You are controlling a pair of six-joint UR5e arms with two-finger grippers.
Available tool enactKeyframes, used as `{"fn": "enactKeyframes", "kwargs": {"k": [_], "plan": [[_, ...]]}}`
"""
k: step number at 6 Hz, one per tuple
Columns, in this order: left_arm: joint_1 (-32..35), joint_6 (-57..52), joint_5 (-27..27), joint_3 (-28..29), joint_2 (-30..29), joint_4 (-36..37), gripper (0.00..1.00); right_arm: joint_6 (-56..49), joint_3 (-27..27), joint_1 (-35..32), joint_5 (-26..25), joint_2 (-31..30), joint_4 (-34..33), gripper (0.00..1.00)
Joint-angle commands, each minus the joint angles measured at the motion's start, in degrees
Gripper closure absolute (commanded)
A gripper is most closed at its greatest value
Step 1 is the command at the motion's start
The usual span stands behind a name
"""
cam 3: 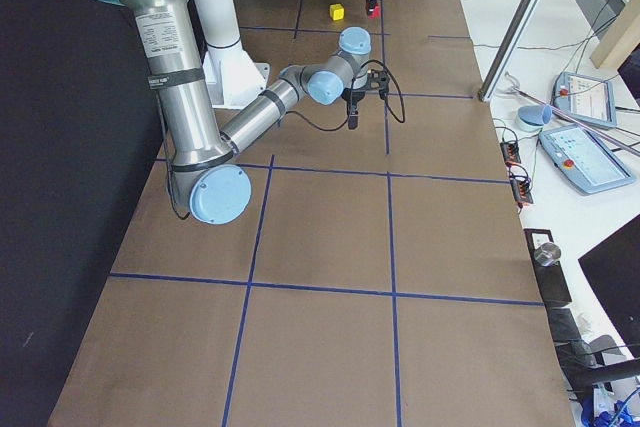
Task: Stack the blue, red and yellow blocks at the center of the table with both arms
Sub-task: 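Carry the red cube with the left gripper over the blue cube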
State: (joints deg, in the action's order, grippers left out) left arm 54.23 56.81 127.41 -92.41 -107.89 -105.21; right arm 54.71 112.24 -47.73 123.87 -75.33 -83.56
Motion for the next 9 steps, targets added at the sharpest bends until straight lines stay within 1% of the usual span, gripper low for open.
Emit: {"fn": "enactKeyframes", "kwargs": {"k": [1,2,3,4,6,7,9], "plan": [[-6.4,3.1,-2.1,-2.8,-12.5,13.4,1.0,-1.4,0.3,-2.2,0.2,-2.9,0.3,0.0],[-10.7,6.4,-6.0,-3.4,-17.7,17.8,1.0,-4.8,0.2,-3.5,0.3,-5.0,0.5,0.0],[-17.3,9.3,-10.7,-3.0,-22.1,18.3,1.0,-8.0,0.2,-5.2,0.6,-7.1,0.6,0.0],[-22.3,13.2,-13.8,-0.3,-27.6,19.8,1.0,-12.2,0.2,-7.2,0.8,-8.8,0.6,0.0],[-24.1,13.3,-15.9,7.9,-35.3,20.7,1.0,-12.7,0.0,-7.3,0.6,-9.8,0.6,0.0],[-24.3,13.2,-16.0,9.1,-35.8,20.7,1.0,-12.7,-0.1,-7.2,0.5,-9.8,0.6,0.0],[-24.4,13.2,-15.9,9.1,-35.5,20.7,1.0,-12.6,-0.1,-7.2,0.5,-9.8,0.6,0.0]]}}
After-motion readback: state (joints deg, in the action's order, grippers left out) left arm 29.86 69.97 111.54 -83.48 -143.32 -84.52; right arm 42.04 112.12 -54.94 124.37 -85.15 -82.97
